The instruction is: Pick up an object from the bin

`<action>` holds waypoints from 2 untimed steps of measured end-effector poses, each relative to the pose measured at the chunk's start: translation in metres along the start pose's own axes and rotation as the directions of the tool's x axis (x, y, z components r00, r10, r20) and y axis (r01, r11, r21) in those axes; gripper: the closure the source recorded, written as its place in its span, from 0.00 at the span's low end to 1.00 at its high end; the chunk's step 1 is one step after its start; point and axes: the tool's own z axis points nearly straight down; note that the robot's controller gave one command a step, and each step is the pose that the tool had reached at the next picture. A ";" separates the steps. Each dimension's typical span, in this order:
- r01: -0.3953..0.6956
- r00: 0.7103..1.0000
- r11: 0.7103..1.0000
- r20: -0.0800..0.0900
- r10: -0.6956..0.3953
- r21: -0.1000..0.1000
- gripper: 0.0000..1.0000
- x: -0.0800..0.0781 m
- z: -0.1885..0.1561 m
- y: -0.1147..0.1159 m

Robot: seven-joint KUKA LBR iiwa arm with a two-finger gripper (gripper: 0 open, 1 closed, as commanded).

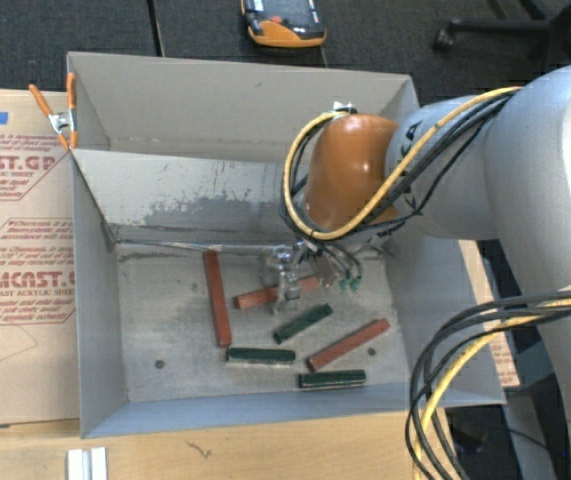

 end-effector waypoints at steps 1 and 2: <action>-0.002 1.000 1.000 0.000 0.002 0.000 1.00 0.000 -0.001 0.000; 0.000 1.000 1.000 -0.002 0.000 0.001 1.00 0.001 -0.007 0.000</action>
Offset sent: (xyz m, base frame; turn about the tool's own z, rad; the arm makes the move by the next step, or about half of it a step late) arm 0.0001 0.0000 0.0225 0.0000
